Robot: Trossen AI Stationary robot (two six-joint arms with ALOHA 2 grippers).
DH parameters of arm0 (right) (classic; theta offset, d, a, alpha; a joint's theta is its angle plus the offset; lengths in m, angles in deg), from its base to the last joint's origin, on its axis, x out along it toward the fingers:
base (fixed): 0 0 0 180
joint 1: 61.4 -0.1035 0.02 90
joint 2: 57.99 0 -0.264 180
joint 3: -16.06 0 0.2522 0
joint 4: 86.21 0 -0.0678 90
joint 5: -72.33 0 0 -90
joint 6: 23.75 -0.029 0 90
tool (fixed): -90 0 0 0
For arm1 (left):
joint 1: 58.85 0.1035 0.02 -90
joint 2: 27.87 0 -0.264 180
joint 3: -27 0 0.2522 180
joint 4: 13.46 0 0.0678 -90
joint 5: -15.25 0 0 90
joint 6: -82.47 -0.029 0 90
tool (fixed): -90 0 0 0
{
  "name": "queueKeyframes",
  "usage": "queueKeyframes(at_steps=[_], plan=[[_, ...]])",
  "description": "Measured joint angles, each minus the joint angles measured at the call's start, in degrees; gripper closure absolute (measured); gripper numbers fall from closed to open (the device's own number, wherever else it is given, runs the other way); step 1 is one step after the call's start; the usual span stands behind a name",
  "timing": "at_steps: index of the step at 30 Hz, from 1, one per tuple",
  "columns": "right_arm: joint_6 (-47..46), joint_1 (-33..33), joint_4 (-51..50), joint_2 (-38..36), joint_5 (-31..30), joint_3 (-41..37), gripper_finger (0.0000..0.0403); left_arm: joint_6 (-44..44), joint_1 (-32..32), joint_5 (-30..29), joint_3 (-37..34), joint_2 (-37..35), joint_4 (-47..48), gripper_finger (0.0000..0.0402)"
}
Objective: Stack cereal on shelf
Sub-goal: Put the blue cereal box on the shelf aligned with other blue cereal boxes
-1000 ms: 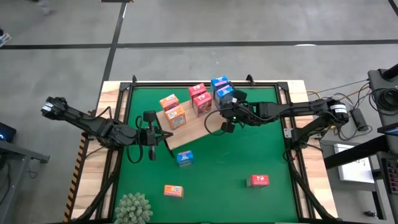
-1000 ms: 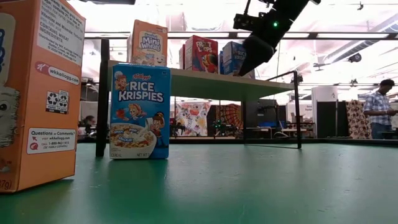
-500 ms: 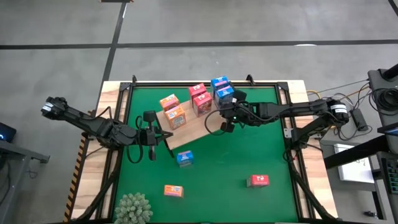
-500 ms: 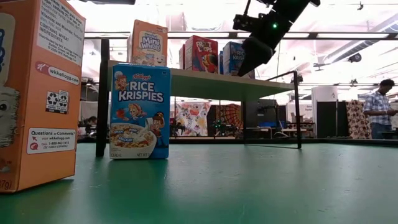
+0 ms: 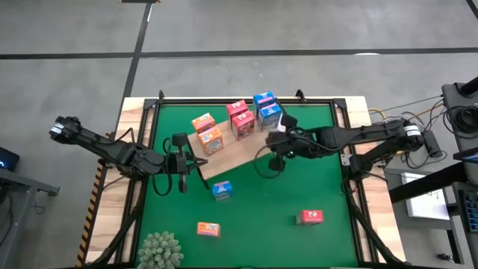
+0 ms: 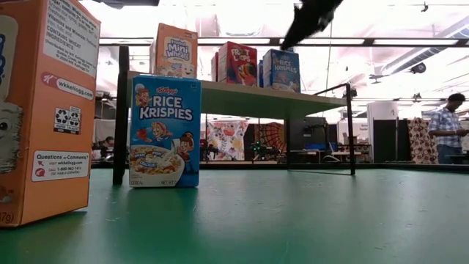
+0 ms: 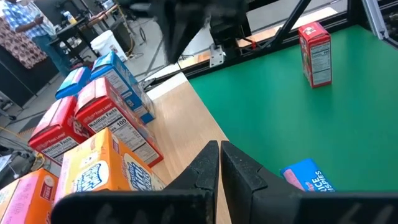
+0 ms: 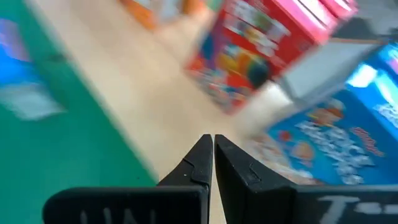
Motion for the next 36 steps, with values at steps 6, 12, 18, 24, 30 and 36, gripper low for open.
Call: queueKeyframes(at_steps=[6,12,18,24,30,36], plan=[[-5.0,-6.7,-0.9,0.2,6.8,5.4,0.0394,0.6,0.0,0.0,0.0,0.0,-0.2,0.0402],[-4.0,-12.5,4.3,0.3,6.8,3.6,0.0394,6.0,-0.7,0.0,0.0,0.7,-0.3,0.0402],[-2.4,-14.8,15.9,0.4,6.8,-3.0,0.0394,7.3,-2.9,0.0,0.0,2.5,-1.4,0.0402],[0.8,-14.9,28.0,1.6,6.7,-10.0,0.0394,7.5,-3.5,0.0,0.0,4.1,-2.6,0.0402],[4.5,-14.9,39.7,4.3,6.7,-15.1,0.0394,8.0,-4.1,0.2,0.0,6.1,-4.2,0.0402],[3.6,-14.7,44.6,7.3,6.3,-15.9,0.0394,8.3,-5.5,0.3,0.0,7.1,-6.0,0.0402]])
